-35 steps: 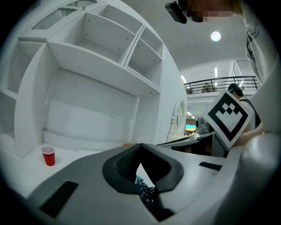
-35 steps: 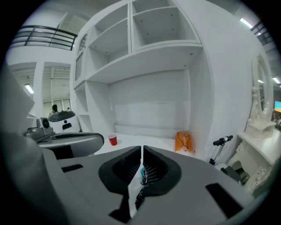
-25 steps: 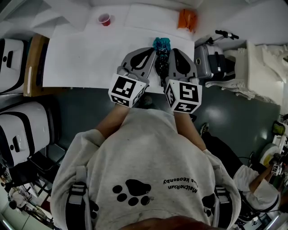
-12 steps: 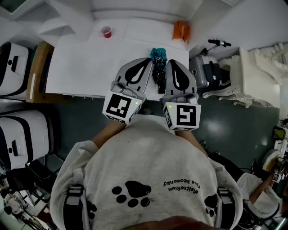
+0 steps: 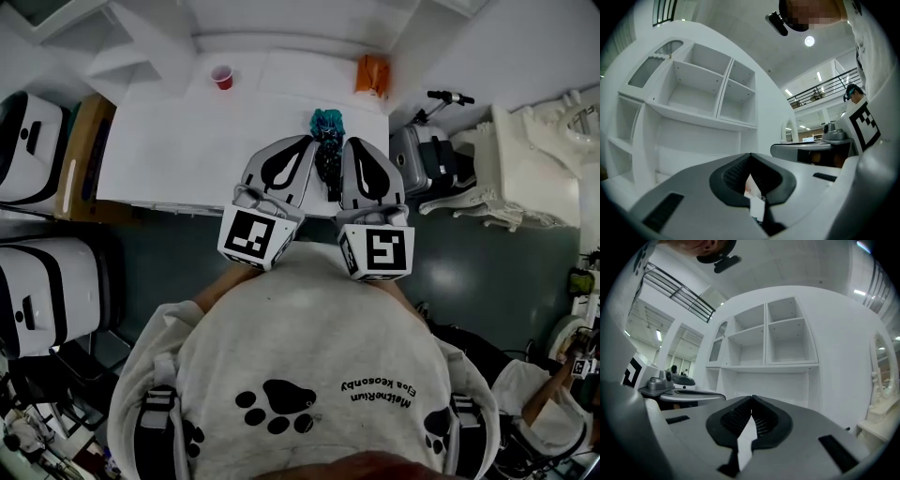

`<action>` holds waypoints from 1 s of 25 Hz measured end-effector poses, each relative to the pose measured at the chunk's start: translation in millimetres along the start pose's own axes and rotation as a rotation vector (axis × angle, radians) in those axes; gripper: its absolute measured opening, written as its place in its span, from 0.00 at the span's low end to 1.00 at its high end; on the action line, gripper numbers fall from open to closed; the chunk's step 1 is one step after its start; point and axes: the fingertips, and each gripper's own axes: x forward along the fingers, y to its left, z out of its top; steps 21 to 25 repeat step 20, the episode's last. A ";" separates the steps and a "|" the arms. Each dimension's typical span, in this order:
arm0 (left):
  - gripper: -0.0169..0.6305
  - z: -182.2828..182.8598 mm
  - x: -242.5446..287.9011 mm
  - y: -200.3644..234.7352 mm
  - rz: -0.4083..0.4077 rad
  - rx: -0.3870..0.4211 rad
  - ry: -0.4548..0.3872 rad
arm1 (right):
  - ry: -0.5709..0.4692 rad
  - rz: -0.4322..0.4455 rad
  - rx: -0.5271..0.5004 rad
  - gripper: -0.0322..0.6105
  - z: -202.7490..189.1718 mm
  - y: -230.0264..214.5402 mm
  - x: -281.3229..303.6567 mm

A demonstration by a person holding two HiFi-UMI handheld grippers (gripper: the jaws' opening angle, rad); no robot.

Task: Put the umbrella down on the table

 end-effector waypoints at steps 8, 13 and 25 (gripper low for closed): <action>0.04 -2.7 7.1 5.0 -0.005 0.004 -0.021 | 0.022 -0.027 0.026 0.10 -11.4 -9.5 7.5; 0.04 -9.5 20.9 10.7 -0.008 0.008 -0.011 | 0.037 -0.019 0.027 0.10 -20.4 -15.5 17.7; 0.04 -9.6 10.2 10.8 -0.015 0.003 -0.029 | 0.029 -0.020 0.012 0.10 -20.9 -4.9 12.7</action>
